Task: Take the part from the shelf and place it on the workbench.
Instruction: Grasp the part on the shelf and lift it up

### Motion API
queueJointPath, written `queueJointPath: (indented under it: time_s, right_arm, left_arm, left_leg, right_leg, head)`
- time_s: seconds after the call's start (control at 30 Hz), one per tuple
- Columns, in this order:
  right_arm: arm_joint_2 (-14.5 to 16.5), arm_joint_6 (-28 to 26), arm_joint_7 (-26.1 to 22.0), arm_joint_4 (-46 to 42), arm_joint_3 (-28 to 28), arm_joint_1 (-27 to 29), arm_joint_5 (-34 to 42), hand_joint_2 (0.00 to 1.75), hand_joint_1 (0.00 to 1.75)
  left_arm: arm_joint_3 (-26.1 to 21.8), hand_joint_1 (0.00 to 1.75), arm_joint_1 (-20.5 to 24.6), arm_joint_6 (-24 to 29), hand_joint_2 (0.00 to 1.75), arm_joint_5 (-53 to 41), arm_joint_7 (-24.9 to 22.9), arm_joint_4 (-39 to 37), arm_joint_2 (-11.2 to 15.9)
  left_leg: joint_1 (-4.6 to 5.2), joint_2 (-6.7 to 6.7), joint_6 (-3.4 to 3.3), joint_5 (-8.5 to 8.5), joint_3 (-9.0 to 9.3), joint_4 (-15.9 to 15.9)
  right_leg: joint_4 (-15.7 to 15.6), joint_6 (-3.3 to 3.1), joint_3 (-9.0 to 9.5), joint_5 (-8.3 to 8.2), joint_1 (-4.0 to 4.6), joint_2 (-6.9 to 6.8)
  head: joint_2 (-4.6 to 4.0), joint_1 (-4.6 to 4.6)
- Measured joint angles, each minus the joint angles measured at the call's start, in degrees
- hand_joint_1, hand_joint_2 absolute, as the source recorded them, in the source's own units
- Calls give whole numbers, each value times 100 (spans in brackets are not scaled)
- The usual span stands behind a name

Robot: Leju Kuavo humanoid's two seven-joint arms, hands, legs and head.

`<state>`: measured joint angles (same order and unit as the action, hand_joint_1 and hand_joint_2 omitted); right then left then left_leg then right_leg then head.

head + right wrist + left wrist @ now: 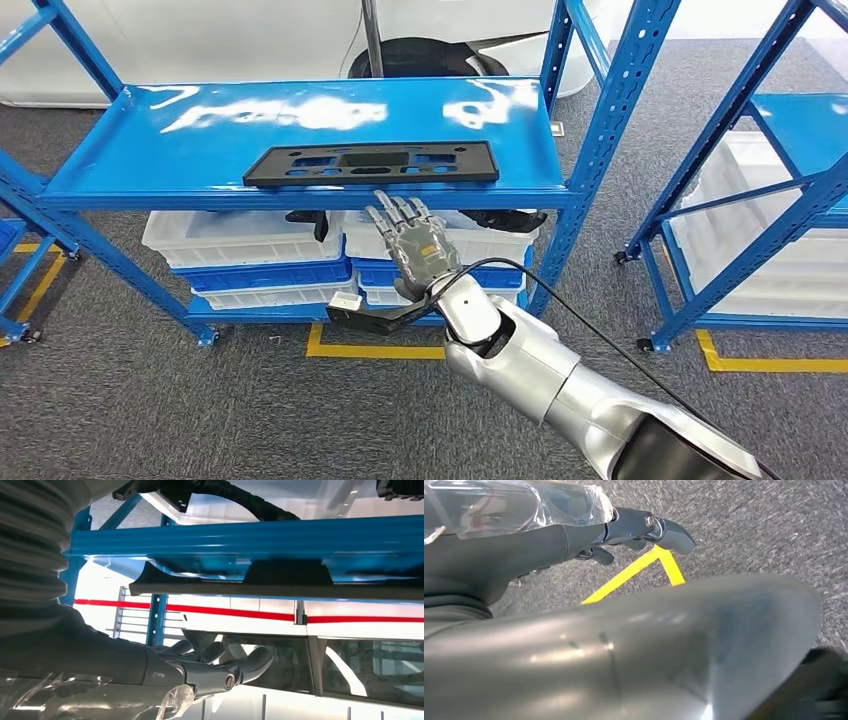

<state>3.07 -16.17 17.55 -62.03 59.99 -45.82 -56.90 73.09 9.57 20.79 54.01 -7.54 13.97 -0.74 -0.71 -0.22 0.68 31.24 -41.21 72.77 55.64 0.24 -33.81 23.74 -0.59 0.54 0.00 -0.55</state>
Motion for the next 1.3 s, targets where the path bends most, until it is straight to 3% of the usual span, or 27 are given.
queueJointPath:
  time_s: [0.03,0.07,0.13,0.17,0.2,0.33,0.4,0.47,0.5,0.53,0.57,0.63,0.67,0.73,0.83,0.9,0.97,1.0,1.03,1.07,1.13,1.17,1.23,1.3]
  right_arm:
    - [0,0,0,0,-1,5,2,175,0]
    - [1,0,0,0,-1,6,4,175,0]
    - [2,0,1,0,-1,0,6,175,0]
    - [2,1,1,0,-1,-4,8,175,0]
    - [2,2,1,0,-1,-5,11,175,0]
    - [-1,13,6,0,-2,-15,42,175,0]
    - [-5,14,10,0,-3,-18,48,175,0]
    - [-17,15,11,1,-3,-1,50,175,0]
    - [-26,16,11,2,-3,12,51,175,0]
    - [-35,16,11,2,-3,20,53,175,0]
    - [-41,17,11,2,-3,24,54,175,0]
    - [-45,17,11,2,-3,16,56,175,0]
    - [-44,17,10,2,-3,10,56,175,0]
    - [-46,18,10,2,-3,5,60,175,0]
    - [-48,20,15,1,-3,-3,69,175,0]
    - [-45,21,17,0,-3,-11,76,175,0]
    - [-45,27,17,0,-3,-1,81,175,0]
    - [-45,31,17,0,-3,7,83,175,0]
    - [-45,36,17,0,-2,14,84,175,0]
    - [-45,39,17,0,-2,16,84,175,0]
    - [-45,39,17,0,-1,12,84,175,0]
    - [-45,39,18,0,-2,6,85,175,0]
    - [-45,39,18,0,-2,0,91,175,0]
    - [-45,39,17,0,-2,-2,96,175,0]
  left_arm:
    - [0,0,-3,0,0,1,0,0,0]
    - [0,0,-3,0,0,1,0,0,0]
    - [0,0,2,0,0,2,0,0,1]
    - [0,0,5,0,0,2,0,0,1]
    - [0,0,6,0,0,2,0,0,1]
    - [0,0,5,0,0,1,1,0,1]
    - [0,0,9,-1,0,-3,1,0,1]
    - [0,0,7,-4,0,-6,1,0,1]
    - [0,0,3,-5,0,-7,0,0,0]
    - [0,0,-3,-7,0,-8,1,0,0]
    - [0,0,-8,-8,0,-8,1,0,0]
    - [0,0,-9,-10,0,-9,2,0,-1]
    - [0,0,-4,-10,0,-9,2,0,-1]
    - [0,0,3,-12,0,-9,2,0,0]
    - [0,0,2,-15,0,-16,2,-1,0]
    - [0,0,5,-19,0,-25,2,-1,0]
    - [0,0,-2,-24,0,-26,2,-1,0]
    - [0,0,-10,-26,0,-26,2,-1,0]
    - [0,0,-18,-28,0,-26,2,-1,0]
    - [0,0,-23,-30,0,-27,2,-1,0]
    - [0,0,-25,-31,0,-28,2,-2,1]
    - [0,0,-21,-31,0,-28,2,-2,3]
    - [0,0,-12,-32,0,-31,2,-2,5]
    - [0,0,-9,-36,0,-34,2,-2,4]
  left_leg:
    - [0,0,-3,-108,-16,-53]
    - [0,0,-18,-317,90,-350]
    - [19,-1,-74,-767,484,-1250]
    - [35,-1,-107,-890,635,-1577]
    - [55,-2,-138,-929,718,-1749]
    - [53,-4,-258,-908,785,-1826]
    - [30,0,-323,-900,835,-1853]
    - [30,-1,-361,-873,863,-1852]
    - [30,-4,-366,-859,877,-1851]
    - [29,-8,-363,-841,898,-1850]
    - [27,-13,-352,-818,929,-1850]
    - [34,-20,-310,-761,1001,-1846]
    - [45,-20,-282,-731,1024,-1840]
    - [65,-17,-225,-691,1039,-1841]
    - [37,-7,-142,-620,1012,-1784]
    - [15,-3,-73,-386,770,-1291]
    - [1,-3,-21,-69,286,-409]
    - [-2,-2,-8,-4,77,-88]
    - [-2,-3,-7,-51,-36,25]
    - [-1,-2,-19,-224,-12,-139]
    - [10,-2,-83,-730,311,-989]
    - [28,-2,-125,-904,496,-1403]
    - [66,-3,-194,-996,681,-1799]
    - [65,-6,-249,-947,731,-1831]
  right_leg:
    - [0,3,15,13,0,6]
    - [1,11,40,29,0,15]
    - [1,42,96,71,11,30]
    - [2,64,112,89,20,37]
    - [1,86,120,104,27,40]
    - [82,191,119,201,15,30]
    - [611,233,-117,475,8,16]
    - [1425,261,-553,786,6,11]
    - [1673,271,-715,823,2,9]
    - [1707,277,-775,747,-2,6]
    - [1472,276,-701,549,-7,-2]
    - [636,262,-328,107,-8,-21]
    - [282,243,-164,-28,-5,-26]
    - [5,192,-36,-59,18,-22]
    - [-17,87,-22,-42,21,-9]
    - [-26,21,11,-21,-4,-10]
    - [-25,-15,40,18,-3,-10]
    - [-25,-21,58,39,-1,-7]
    - [-25,-18,87,66,-1,-1]
    - [-24,-11,129,97,-1,7]
    - [-29,17,234,172,-1,19]
    - [-30,42,278,212,11,24]
    - [-37,99,329,259,26,32]
    - [-14,157,350,274,33,33]
  head:
    - [0,0]
    - [0,0]
    - [-1,-1]
    - [-1,1]
    - [-1,1]
    - [-1,2]
    - [-1,5]
    - [0,7]
    - [0,7]
    - [0,8]
    - [0,8]
    - [-1,8]
    - [-1,7]
    - [-1,2]
    - [0,-4]
    - [0,-14]
    - [0,-20]
    - [0,-21]
    - [0,-21]
    - [0,-21]
    - [-1,-22]
    - [-1,-21]
    - [-1,-19]
    - [0,-16]
